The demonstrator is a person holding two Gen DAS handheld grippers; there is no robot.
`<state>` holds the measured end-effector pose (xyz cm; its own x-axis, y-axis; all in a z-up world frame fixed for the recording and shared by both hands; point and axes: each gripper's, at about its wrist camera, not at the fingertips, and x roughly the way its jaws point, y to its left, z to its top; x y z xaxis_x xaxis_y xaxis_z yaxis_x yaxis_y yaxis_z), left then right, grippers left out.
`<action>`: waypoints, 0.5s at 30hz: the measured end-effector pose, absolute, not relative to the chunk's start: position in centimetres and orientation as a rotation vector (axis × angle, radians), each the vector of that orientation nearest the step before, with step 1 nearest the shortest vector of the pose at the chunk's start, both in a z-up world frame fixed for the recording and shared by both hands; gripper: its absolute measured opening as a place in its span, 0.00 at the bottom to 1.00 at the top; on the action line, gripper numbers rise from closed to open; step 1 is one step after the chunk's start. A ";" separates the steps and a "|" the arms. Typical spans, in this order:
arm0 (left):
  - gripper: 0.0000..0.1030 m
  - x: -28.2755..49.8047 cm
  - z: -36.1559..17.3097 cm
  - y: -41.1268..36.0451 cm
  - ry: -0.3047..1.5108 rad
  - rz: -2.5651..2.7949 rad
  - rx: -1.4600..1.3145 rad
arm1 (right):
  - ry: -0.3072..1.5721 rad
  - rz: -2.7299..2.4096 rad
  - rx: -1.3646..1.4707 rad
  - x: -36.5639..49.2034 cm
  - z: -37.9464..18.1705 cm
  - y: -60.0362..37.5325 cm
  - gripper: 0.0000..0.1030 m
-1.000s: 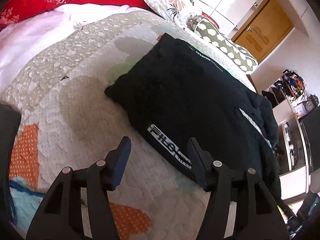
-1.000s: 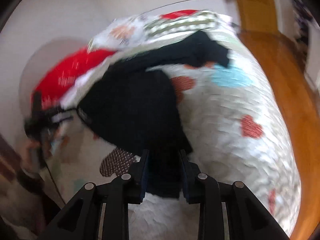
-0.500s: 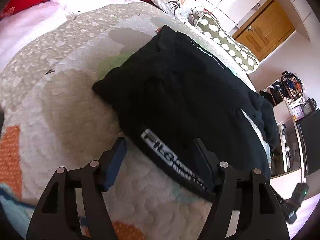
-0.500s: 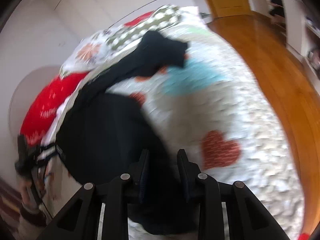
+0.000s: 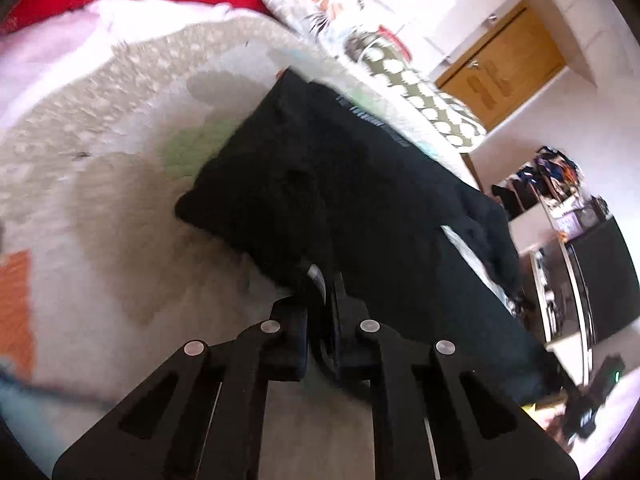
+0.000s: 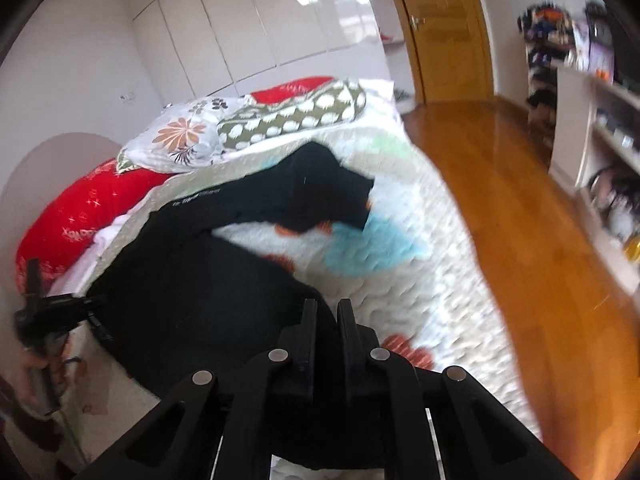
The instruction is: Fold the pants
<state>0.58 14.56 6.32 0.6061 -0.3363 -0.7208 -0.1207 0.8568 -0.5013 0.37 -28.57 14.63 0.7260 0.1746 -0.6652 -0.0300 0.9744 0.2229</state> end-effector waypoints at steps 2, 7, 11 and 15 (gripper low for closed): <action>0.07 -2.4 7.5 15.5 0.895 -0.122 -0.530 | 0.727 0.102 0.153 -0.7 16.2 -28.5 0.08; 0.03 -5.7 6.1 18.2 0.934 -0.031 -0.491 | 0.907 0.241 0.059 -2.9 15.6 -28.5 0.08; 0.03 -5.9 4.8 18.3 0.966 -0.051 -0.522 | 0.947 0.170 0.199 -4.3 14.7 -33.1 0.09; 0.04 -5.6 5.6 17.0 0.925 -0.078 -0.514 | 0.916 0.062 0.282 -3.9 14.0 -36.1 0.09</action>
<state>-5.56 16.96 5.63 0.6083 -0.2804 -0.7425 -0.1518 0.8771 -0.4556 -3.91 -36.08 14.05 0.6097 0.1722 -0.7737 0.0673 0.9613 0.2670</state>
